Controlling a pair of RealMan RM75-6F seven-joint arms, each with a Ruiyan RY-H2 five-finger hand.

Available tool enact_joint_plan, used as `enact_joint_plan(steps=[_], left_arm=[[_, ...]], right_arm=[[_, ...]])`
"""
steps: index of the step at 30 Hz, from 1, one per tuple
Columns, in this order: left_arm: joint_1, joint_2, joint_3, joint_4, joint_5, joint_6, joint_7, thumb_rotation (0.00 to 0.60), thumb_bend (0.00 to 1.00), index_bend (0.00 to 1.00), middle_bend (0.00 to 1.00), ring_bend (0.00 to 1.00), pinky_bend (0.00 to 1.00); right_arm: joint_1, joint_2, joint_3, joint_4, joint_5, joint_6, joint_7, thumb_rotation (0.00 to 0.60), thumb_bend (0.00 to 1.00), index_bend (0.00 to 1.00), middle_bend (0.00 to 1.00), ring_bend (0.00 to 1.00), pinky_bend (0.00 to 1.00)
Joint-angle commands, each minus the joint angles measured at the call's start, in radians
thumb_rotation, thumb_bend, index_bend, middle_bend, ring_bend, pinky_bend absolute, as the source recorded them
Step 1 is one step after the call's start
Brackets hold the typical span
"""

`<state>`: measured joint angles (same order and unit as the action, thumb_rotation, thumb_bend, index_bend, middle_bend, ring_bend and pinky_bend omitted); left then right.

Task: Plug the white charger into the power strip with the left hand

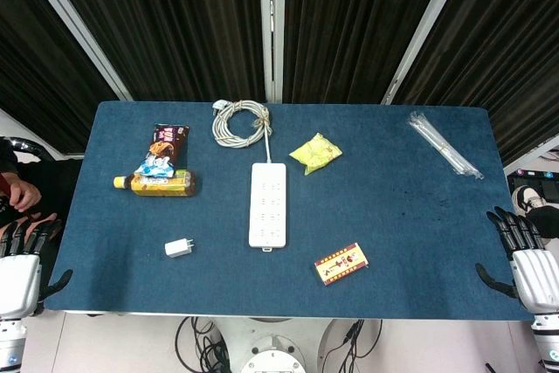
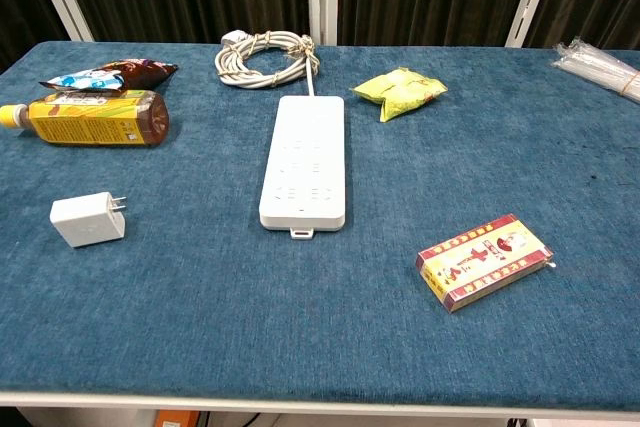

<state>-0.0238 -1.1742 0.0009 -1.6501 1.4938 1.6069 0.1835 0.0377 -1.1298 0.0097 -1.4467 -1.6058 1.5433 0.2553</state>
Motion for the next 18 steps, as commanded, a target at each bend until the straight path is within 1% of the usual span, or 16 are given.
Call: enact_joint_plan(steps=[1,7,11,14,18], left_arm=[[-0.001,-0.004,-0.001,0.004,-0.002,-0.008,0.0,0.6,0.17,0.15,0.14,0.04,0.0],[-0.007,-0.003,-0.005,0.009,0.008,-0.023,0.003,0.6,0.17,0.15,0.14,0.04,0.0],[-0.041,0.0,-0.01,0.004,0.039,-0.06,0.023,0.6,0.17,0.15,0.14,0.04,0.0],[-0.096,-0.008,-0.018,-0.001,0.07,-0.126,0.045,0.6,0.17,0.15,0.14,0.04,0.0],[-0.196,-0.051,-0.032,0.015,0.09,-0.264,0.083,0.6,0.17,0.15,0.14,0.04,0.0]], right_arm=[[0.0,0.0,-0.001,-0.001,0.001,-0.002,-0.001,0.6,0.21,0.0,0.02,0.0,0.0],[-0.003,0.003,-0.002,-0.002,-0.005,0.009,-0.002,0.6,0.21,0.0,0.02,0.0,0.0],[-0.003,0.003,-0.001,0.004,-0.012,0.018,0.003,0.6,0.21,0.0,0.02,0.0,0.0],[0.0,0.003,-0.002,0.007,-0.018,0.019,0.006,0.6,0.21,0.0,0.02,0.0,0.0],[0.003,0.008,-0.001,0.007,-0.029,0.026,0.006,0.6,0.21,0.0,0.02,0.0,0.0]])
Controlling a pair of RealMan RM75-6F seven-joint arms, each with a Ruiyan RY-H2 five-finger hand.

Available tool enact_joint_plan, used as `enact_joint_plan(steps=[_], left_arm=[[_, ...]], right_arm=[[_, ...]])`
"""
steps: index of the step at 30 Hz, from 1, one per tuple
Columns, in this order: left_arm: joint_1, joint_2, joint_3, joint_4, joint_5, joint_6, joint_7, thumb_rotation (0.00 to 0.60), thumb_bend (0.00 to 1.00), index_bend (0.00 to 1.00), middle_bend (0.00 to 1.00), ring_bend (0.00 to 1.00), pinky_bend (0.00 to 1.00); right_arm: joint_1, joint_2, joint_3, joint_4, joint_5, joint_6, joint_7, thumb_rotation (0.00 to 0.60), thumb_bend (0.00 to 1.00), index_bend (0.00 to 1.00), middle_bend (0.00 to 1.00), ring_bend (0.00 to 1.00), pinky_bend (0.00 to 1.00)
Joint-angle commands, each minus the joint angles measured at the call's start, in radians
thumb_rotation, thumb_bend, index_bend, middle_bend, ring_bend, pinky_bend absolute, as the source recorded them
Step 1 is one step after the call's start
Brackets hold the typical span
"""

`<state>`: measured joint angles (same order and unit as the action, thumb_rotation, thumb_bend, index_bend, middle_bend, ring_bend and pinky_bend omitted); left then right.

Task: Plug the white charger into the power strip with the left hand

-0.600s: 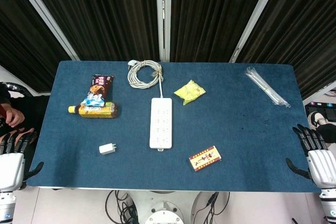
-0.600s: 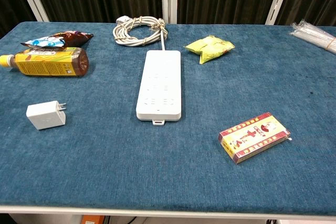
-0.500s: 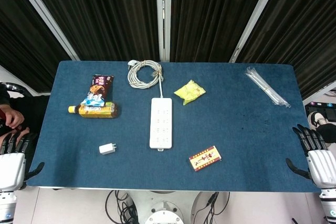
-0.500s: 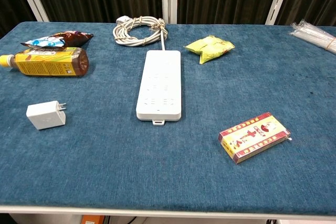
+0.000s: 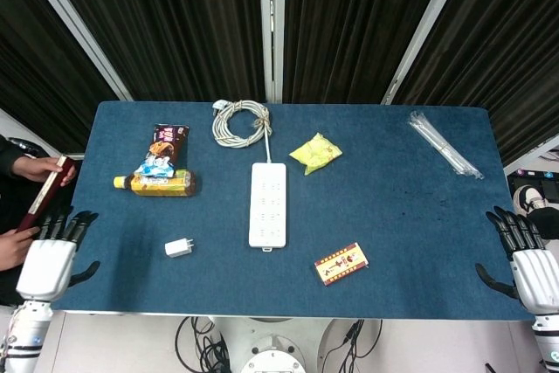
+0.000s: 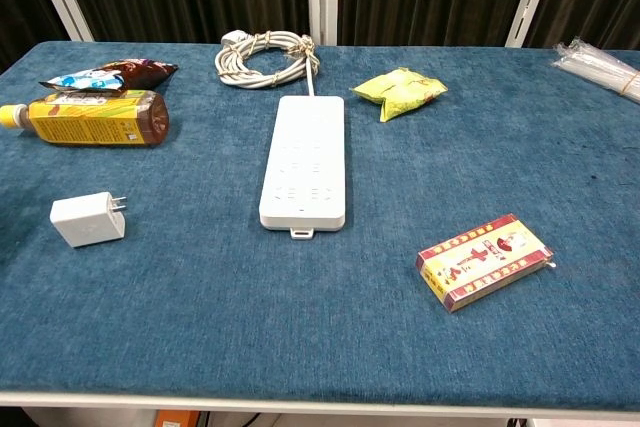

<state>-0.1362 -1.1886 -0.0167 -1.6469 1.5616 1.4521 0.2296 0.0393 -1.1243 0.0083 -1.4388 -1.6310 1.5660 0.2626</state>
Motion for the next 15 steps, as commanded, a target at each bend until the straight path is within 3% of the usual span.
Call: enact_joint_plan(steps=[1,6,15], left_arm=[[-0.103,-0.051,-0.019,0.021,0.018,-0.139,0.047,0.6,0.17,0.15,0.13,0.04,0.0],[-0.179,-0.141,-0.042,0.067,-0.058,-0.271,0.139,0.6,0.17,0.11,0.1,0.04,0.0],[-0.236,-0.278,-0.064,0.164,-0.123,-0.321,0.209,0.6,0.17,0.09,0.09,0.04,0.0]], right_arm=[[0.002,0.005,0.001,-0.002,-0.007,0.006,-0.002,0.6,0.21,0.0,0.02,0.0,0.0],[0.002,0.014,0.003,-0.009,-0.017,0.02,-0.006,0.6,0.21,0.0,0.02,0.0,0.0],[-0.001,0.009,-0.001,0.002,0.001,0.008,0.005,0.6,0.21,0.0,0.02,0.0,0.0]])
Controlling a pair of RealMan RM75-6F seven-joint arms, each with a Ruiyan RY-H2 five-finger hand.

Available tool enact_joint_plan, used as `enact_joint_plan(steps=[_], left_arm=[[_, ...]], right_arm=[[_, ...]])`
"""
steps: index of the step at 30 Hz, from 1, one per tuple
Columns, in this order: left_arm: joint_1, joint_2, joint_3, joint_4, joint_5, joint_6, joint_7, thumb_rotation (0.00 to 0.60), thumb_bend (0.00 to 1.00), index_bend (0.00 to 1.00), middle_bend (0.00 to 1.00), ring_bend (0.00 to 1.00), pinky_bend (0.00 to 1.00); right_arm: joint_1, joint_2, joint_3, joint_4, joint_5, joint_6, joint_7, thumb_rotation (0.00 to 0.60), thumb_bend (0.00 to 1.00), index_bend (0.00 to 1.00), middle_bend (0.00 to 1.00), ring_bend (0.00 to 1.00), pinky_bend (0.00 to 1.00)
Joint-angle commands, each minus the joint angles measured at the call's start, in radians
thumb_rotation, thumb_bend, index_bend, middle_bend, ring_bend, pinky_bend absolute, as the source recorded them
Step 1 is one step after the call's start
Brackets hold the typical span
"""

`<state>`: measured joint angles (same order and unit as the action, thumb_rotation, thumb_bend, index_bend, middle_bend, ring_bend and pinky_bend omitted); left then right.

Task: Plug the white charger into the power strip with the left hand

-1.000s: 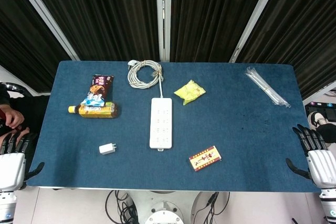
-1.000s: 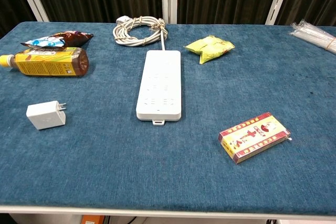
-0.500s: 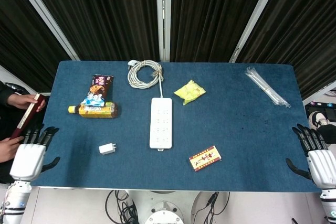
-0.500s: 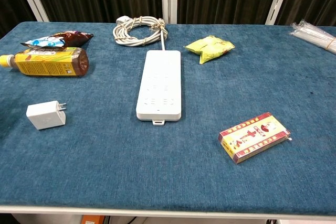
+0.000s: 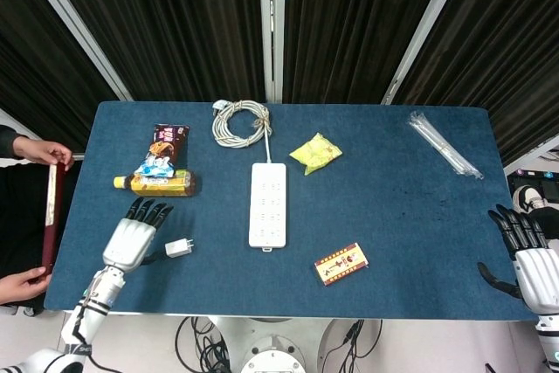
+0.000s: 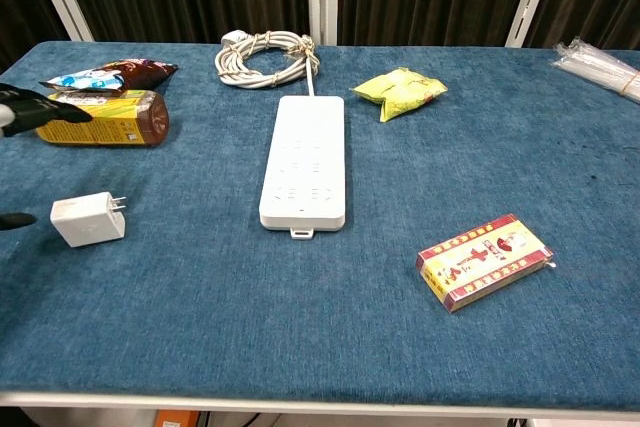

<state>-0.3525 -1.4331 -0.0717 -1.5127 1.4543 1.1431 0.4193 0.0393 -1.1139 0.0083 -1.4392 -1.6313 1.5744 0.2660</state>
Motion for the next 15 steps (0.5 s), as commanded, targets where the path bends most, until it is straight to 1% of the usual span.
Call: enact_joint_plan(steps=[1,4,10,15], left_arm=[[-0.023,-0.042,-0.01,0.037,-0.019,-0.011,0.026,0.6,0.17,0.09,0.09,0.04,0.0],[-0.029,-0.053,-0.009,0.045,-0.038,-0.016,0.055,0.6,0.17,0.09,0.09,0.04,0.0],[-0.045,-0.066,-0.006,0.035,-0.04,-0.018,0.043,0.6,0.17,0.09,0.09,0.04,0.0],[-0.079,-0.097,-0.02,0.025,-0.035,-0.025,0.06,0.6,0.17,0.09,0.09,0.04,0.0]], right_arm=[[-0.003,-0.001,-0.001,0.003,0.001,0.002,0.003,0.6,0.21,0.0,0.02,0.0,0.0],[-0.009,0.001,-0.001,0.005,0.005,0.011,0.005,0.6,0.21,0.0,0.02,0.0,0.0],[-0.015,-0.002,-0.003,0.014,0.013,0.01,0.014,0.6,0.21,0.0,0.02,0.0,0.0],[-0.02,-0.006,-0.002,0.027,0.021,0.011,0.027,0.6,0.21,0.0,0.03,0.0,0.0]])
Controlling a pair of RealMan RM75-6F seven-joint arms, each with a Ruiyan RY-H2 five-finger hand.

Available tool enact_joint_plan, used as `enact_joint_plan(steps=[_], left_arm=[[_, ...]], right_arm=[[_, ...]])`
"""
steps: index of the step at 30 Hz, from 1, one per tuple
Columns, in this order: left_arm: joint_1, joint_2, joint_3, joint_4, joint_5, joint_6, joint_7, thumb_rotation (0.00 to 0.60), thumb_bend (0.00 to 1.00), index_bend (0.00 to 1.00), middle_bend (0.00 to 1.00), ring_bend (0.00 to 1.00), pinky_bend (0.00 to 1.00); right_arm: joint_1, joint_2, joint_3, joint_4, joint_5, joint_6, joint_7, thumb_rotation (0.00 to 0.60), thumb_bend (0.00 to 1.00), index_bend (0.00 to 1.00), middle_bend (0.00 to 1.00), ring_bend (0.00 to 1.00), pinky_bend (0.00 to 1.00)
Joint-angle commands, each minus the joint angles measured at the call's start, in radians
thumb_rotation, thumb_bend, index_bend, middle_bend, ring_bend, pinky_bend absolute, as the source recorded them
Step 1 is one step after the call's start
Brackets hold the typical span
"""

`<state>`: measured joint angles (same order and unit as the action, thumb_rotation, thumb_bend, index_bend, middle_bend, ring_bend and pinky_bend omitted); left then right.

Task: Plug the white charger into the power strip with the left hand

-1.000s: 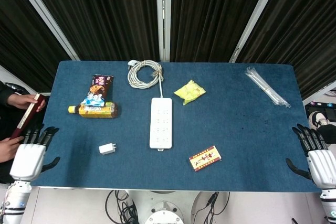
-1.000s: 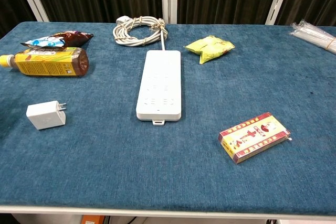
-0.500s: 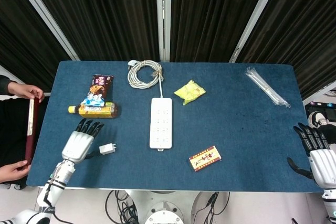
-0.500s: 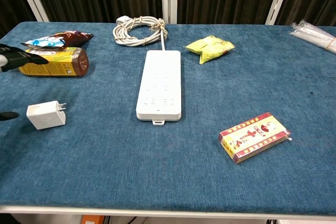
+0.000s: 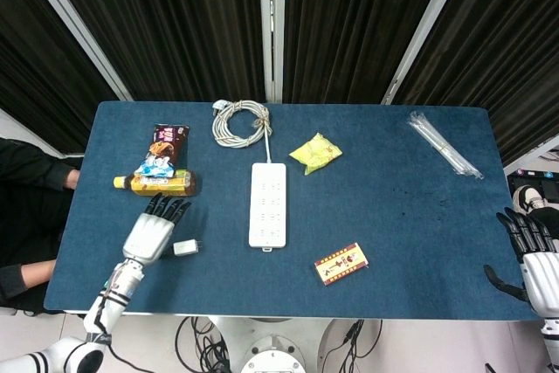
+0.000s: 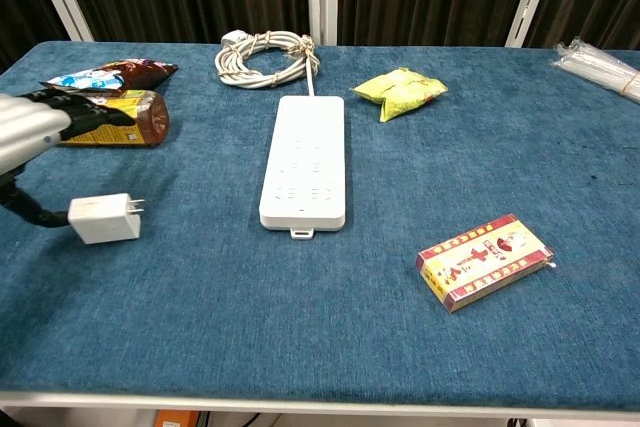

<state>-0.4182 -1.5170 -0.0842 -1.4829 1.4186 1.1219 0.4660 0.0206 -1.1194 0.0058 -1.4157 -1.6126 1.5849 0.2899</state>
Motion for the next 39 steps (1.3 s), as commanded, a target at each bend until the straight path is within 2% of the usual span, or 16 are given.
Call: enact_joint_plan(steps=[1,12,19,23,28,33,39], left_arm=[[-0.02,-0.018,-0.011,-0.009,-0.002,-0.007,0.023,0.6,0.17,0.09,0.09,0.04,0.0],[-0.08,-0.042,-0.041,-0.085,-0.044,-0.023,0.122,0.6,0.17,0.09,0.09,0.04,0.0],[-0.108,-0.055,-0.043,-0.113,-0.092,-0.045,0.179,0.6,0.17,0.09,0.09,0.04,0.0],[-0.111,-0.049,-0.044,-0.129,-0.093,-0.023,0.186,0.6,0.17,0.09,0.09,0.04,0.0],[-0.091,0.023,-0.02,-0.21,-0.034,0.041,0.201,0.6,0.17,0.09,0.09,0.04,0.0],[-0.084,0.106,0.036,-0.309,0.006,0.012,0.138,0.6,0.17,0.12,0.1,0.04,0.0],[-0.103,0.089,0.059,-0.317,-0.019,-0.053,0.09,0.6,0.22,0.23,0.18,0.05,0.02]], right_arm=[[-0.002,0.0,0.001,0.005,0.003,0.001,0.005,0.6,0.21,0.0,0.03,0.0,0.0],[-0.003,-0.004,0.004,0.028,0.016,-0.01,0.032,0.6,0.21,0.0,0.03,0.0,0.0],[-0.003,-0.009,0.006,0.046,0.026,-0.018,0.049,0.6,0.21,0.0,0.03,0.0,0.0],[-0.004,-0.008,0.008,0.049,0.026,-0.017,0.053,0.6,0.21,0.0,0.03,0.0,0.0],[-0.003,-0.006,0.008,0.047,0.021,-0.013,0.051,0.6,0.21,0.0,0.03,0.0,0.0],[-0.003,-0.007,0.007,0.047,0.014,-0.009,0.048,0.6,0.21,0.0,0.03,0.0,0.0],[-0.006,-0.004,0.005,0.042,0.005,0.002,0.041,0.6,0.21,0.0,0.03,0.0,0.0]])
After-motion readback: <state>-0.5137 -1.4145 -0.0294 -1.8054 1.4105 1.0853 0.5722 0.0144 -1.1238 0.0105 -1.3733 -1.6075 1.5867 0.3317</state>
